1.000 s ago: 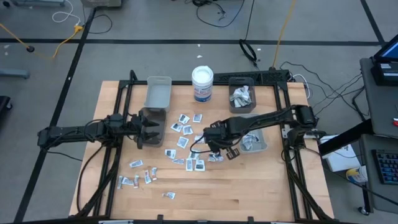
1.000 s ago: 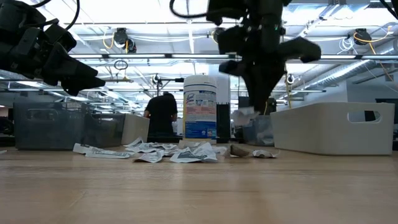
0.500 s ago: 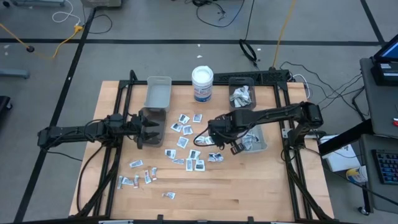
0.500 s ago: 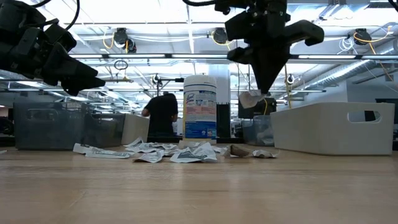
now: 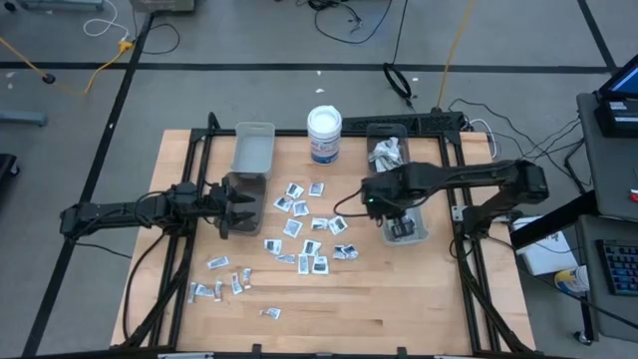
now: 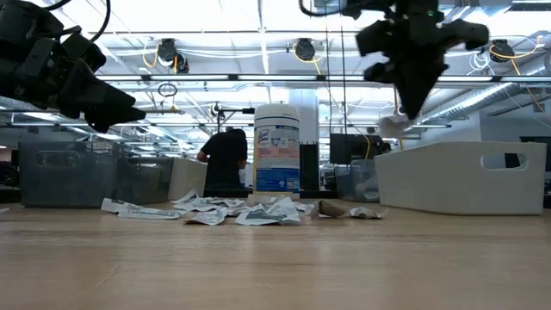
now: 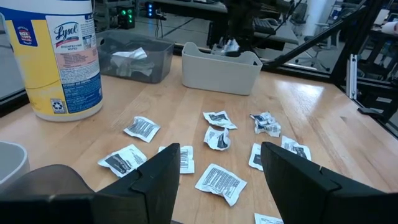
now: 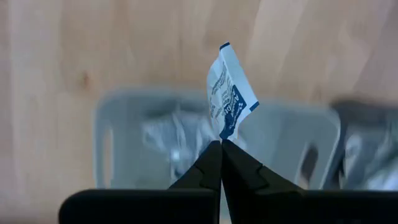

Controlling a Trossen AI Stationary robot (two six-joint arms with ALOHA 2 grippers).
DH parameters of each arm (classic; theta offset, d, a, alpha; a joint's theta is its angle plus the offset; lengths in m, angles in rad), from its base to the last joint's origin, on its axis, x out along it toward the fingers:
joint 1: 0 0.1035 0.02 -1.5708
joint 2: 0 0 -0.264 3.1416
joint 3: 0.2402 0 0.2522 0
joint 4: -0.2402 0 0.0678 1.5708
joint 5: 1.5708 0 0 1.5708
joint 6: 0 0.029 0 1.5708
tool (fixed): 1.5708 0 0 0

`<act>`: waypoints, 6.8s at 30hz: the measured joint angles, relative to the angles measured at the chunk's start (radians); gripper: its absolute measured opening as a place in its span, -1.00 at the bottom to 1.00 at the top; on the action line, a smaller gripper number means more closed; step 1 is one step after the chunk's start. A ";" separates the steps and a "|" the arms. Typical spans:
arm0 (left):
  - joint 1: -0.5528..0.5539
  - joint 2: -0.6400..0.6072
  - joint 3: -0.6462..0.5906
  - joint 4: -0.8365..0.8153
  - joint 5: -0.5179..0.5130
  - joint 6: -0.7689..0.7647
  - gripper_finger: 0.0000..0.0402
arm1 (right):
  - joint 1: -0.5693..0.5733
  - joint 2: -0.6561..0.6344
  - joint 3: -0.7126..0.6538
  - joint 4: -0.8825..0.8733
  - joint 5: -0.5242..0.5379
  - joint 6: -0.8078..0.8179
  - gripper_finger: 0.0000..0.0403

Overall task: Pick & Place First Aid Supplies
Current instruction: Put the blue alcohol pad into the right gray bin

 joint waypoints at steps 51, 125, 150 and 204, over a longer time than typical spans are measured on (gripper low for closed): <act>0.000 0.000 0.000 0.000 0.000 0.000 0.14 | -0.084 -0.150 -0.243 0.080 0.076 0.130 0.13; 0.000 0.000 0.000 0.000 0.000 0.000 0.14 | 0.246 0.559 0.206 0.314 -0.069 0.533 -0.36; 0.000 0.000 0.000 0.000 0.000 0.000 0.14 | 0.208 0.346 0.206 0.134 -0.133 0.200 -0.99; 0.000 0.000 0.000 0.000 0.000 0.000 0.14 | -0.191 -0.083 -0.344 0.257 -0.074 -0.091 -0.98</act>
